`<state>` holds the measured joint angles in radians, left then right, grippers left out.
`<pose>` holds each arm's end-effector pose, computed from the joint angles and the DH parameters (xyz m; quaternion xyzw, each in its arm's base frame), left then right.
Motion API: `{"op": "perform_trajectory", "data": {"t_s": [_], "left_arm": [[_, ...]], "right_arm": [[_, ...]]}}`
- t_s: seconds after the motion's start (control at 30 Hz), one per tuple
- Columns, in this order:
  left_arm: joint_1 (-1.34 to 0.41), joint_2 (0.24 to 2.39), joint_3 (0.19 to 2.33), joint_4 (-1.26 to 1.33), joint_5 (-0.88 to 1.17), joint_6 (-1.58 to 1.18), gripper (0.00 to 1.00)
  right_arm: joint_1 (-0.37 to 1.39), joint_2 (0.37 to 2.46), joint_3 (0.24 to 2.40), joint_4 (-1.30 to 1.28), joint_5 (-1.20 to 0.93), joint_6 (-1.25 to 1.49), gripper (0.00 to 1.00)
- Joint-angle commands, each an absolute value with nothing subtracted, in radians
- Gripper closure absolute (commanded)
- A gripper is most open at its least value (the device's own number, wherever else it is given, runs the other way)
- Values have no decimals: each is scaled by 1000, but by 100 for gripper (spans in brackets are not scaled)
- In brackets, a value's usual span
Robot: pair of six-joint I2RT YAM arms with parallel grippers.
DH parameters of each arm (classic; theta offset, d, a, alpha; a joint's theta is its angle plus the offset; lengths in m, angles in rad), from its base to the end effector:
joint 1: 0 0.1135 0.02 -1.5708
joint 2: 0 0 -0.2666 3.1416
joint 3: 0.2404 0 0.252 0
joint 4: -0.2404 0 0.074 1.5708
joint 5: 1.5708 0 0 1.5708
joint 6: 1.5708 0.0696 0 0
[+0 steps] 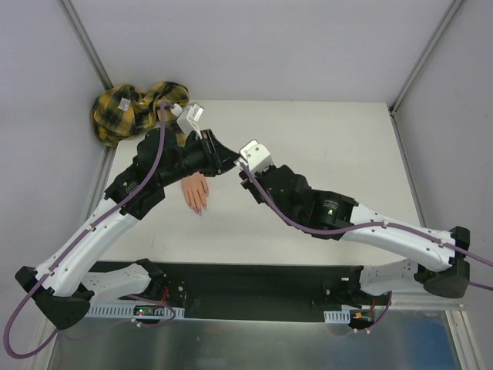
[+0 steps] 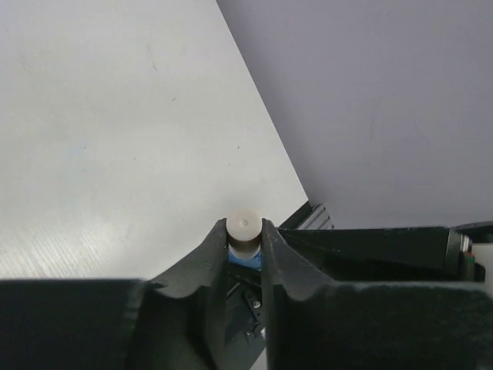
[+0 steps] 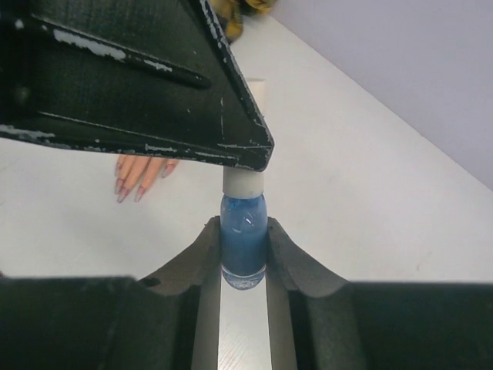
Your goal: Paint the nails
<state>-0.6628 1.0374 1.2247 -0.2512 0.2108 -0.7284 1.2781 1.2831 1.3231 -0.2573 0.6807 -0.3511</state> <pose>0.1925 -0.1687 0.4385 0.0482 0.7273 -0.4949 0.4731 0.1318 0.2857 0.4113 -0.3911 0.6563 0.0311 0.6444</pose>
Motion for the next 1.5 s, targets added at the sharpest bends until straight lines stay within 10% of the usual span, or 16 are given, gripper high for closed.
{"op": "perform_trajectory", "data": {"t_s": [0.0,0.03,0.07,0.23,0.57,1.03,1.1,1.23,1.37,1.47], "left_arm": [[-657,1012,1269,-299,198,-674,68],[-657,993,1263,-293,219,-652,33],[-655,980,1255,-287,230,-643,25],[-621,882,1138,-110,357,-662,10],[-588,874,982,417,775,-838,21],[-588,885,1011,413,857,-830,74],[-588,885,1026,387,850,-804,99],[-589,871,1075,134,685,-723,100],[-633,836,1095,-53,327,-692,100],[-710,841,1115,-124,105,-704,100]], "right_arm": [[1201,1137,1289,-219,372,-330,100],[1166,1102,1279,-216,318,-319,100],[1145,1085,1255,-216,255,-296,100],[959,1022,1223,-222,-265,-189,100],[838,1017,1172,-5,-819,67,100],[833,1083,1178,109,-769,153,100],[836,1085,1183,95,-704,132,100],[975,1068,1267,-206,-183,-76,100],[1253,1185,1393,-341,935,-228,100],[1345,1256,1405,-207,1089,-391,100]]}}
